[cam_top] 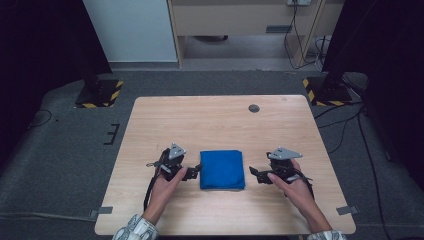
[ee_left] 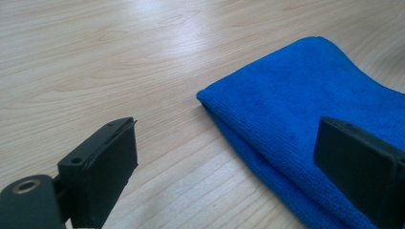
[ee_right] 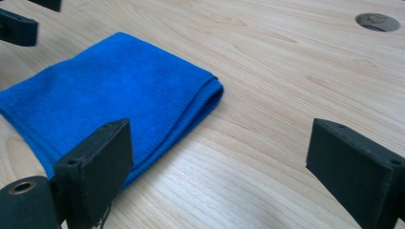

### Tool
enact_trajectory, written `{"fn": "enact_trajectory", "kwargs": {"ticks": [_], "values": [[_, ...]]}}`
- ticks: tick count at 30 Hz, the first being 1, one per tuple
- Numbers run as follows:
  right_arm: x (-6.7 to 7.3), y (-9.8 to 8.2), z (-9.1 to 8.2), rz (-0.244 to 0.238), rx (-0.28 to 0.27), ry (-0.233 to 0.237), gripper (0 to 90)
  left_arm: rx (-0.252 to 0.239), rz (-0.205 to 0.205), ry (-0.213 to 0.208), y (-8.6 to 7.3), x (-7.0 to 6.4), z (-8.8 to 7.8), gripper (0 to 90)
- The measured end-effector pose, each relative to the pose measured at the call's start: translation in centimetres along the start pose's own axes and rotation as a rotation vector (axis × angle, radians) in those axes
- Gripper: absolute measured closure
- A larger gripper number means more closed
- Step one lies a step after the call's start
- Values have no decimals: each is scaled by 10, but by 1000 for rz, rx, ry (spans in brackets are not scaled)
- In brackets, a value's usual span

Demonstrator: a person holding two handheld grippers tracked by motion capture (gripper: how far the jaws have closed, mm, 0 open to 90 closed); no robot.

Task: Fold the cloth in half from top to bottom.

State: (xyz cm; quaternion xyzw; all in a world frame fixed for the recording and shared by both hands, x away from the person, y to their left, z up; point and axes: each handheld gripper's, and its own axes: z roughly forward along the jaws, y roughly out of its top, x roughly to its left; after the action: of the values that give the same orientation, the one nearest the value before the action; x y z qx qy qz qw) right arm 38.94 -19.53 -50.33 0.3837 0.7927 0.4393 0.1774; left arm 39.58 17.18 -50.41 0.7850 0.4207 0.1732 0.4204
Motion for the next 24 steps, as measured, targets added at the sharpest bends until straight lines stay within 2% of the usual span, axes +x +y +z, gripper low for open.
{"fn": "enact_trajectory", "kwargs": {"ticks": [6, 8, 16, 19, 24], "values": [[-4, -2, 0, 7, 9, -20, 87, -4, -30, 23, -3, 13, -6, 70], [-6, -3, 0, 13, 15, -26, 87, -2, -46, 41, -5, 22, -9, 70], [-13, -3, -3, 35, 11, -53, 87, 1, -80, 60, -8, 39, -15, 70], [-16, -3, -4, 45, 9, -63, 87, 6, -81, 61, -9, 43, -16, 70], [-24, -5, -7, 69, 8, -88, 87, -7, -98, 76, -9, 55, -22, 77]]}}
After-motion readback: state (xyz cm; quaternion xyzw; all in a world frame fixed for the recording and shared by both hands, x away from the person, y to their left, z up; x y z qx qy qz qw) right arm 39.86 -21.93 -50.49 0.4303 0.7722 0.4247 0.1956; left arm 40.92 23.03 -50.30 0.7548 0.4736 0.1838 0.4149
